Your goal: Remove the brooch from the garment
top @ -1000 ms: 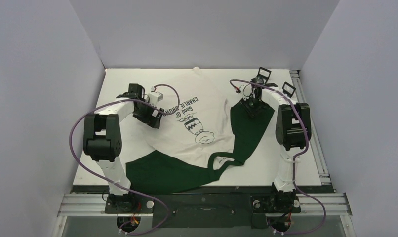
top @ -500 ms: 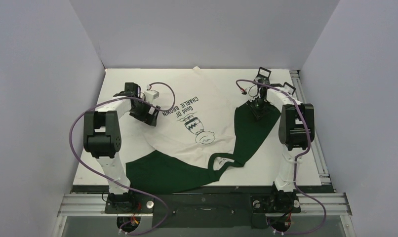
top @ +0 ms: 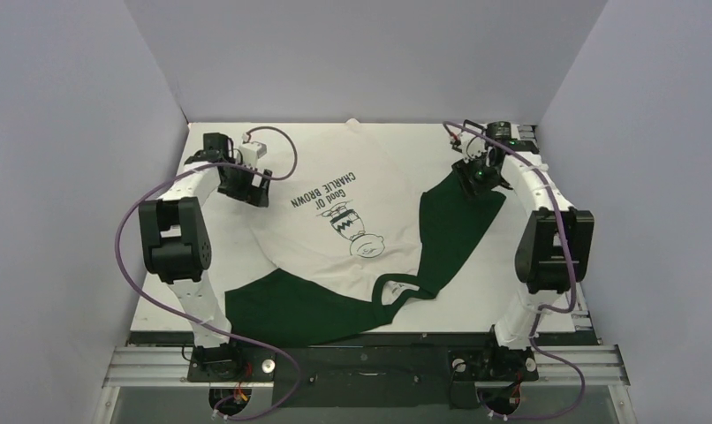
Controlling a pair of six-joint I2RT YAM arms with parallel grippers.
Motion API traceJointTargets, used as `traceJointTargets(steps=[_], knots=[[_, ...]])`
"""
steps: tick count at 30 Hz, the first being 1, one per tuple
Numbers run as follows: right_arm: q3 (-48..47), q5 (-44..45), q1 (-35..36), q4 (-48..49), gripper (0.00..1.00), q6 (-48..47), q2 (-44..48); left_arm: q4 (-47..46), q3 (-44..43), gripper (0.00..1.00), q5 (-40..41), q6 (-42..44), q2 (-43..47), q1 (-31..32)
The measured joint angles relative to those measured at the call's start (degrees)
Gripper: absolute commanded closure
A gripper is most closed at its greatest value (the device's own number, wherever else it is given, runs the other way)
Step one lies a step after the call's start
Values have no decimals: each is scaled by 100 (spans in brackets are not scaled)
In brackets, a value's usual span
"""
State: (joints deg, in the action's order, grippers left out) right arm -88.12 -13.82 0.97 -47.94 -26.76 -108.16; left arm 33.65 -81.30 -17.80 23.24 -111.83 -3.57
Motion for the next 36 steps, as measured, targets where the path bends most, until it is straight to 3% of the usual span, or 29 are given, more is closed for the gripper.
traceJointTargets(steps=[2,9,14,20,28,36], knots=[[0,-238,-42,59,40,92,437,111,-278,4,-118,-79,39,-72],[13,-973,-85,560,27,734,1690,227,-804,4,-614,-584,826,-184],[479,-1351,-83,1316,26,1506,2374,-155,-481,4,-807,-1115,1803,-140],[1670,-1318,146,2295,25,2304,2938,-699,356,4,-697,-1475,2579,149],[2881,-1056,507,3060,24,2734,3018,-1005,1519,4,-258,-1672,2656,752],[2942,-997,507,3311,24,2820,3014,-1147,1633,4,-37,-1862,2653,754]])
